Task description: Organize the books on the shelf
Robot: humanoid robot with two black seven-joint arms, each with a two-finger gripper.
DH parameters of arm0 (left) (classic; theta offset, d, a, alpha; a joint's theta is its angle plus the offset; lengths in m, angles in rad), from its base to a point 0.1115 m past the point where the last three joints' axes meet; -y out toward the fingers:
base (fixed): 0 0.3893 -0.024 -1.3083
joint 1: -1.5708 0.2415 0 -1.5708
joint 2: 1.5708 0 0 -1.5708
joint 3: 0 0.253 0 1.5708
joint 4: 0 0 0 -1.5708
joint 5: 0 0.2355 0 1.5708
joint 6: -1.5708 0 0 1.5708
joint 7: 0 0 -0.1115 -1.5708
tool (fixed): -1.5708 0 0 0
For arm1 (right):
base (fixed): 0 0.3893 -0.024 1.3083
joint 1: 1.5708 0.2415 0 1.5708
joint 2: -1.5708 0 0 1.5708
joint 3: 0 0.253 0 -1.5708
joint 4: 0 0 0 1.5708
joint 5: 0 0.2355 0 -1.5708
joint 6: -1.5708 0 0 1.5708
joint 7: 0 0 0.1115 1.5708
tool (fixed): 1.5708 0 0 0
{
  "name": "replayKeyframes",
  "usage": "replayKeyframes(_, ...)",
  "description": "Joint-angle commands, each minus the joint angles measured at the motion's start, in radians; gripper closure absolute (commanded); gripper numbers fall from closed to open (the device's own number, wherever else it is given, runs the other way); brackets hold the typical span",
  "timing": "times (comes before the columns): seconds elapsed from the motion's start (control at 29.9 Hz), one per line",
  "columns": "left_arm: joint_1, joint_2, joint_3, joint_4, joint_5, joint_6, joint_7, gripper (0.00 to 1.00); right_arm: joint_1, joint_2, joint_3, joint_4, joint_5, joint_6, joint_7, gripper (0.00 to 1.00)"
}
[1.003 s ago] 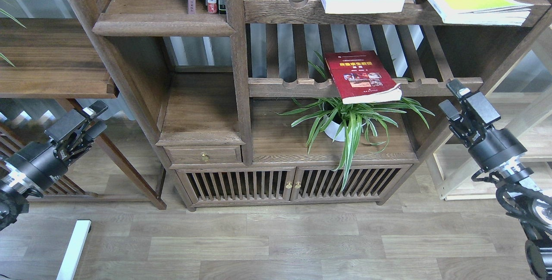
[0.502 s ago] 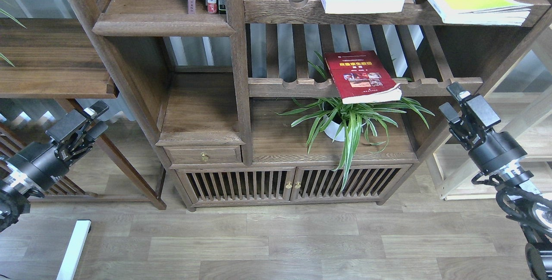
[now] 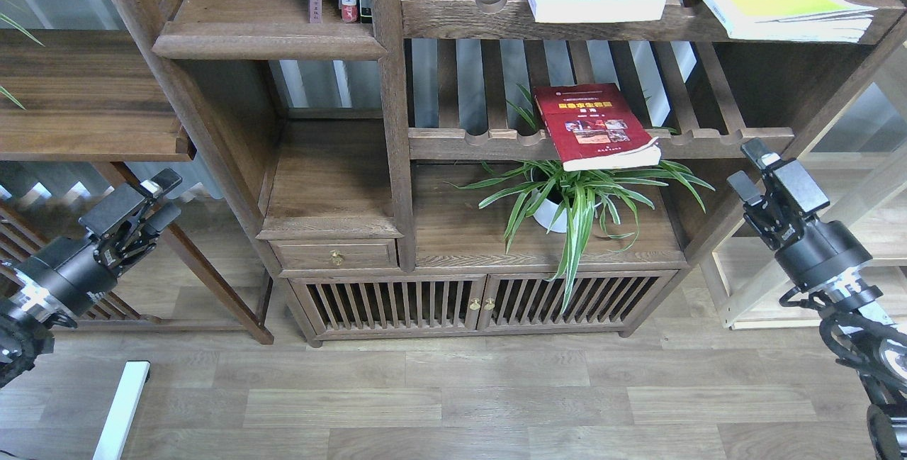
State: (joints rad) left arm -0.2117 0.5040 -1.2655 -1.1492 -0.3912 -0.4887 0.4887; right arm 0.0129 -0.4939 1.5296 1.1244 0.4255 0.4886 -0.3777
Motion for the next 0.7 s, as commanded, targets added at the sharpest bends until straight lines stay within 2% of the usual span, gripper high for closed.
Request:
replayKeyframes(0.0, 0.001, -0.007, 0.003, -0.001, 0.0, 0.0, 0.0, 0.01, -0.001, 0.0, 0.0, 0.0, 0.001, 0.0, -0.001, 0.0)
replayKeyframes(0.43, 0.005, 0.001, -0.003, 0.002, 0.002, 0.0, 0.0, 0.01, -0.001, -0.008, 0.018, 0.035, 0.001, 0.0, -0.003, 0.0)
replayKeyframes(0.67, 0.002, -0.007, 0.034, 0.078, 0.009, 0.0, 0.0, 0.01, -0.011, -0.025, 0.127, 0.11, 0.084, -0.148, -0.029, 0.0)
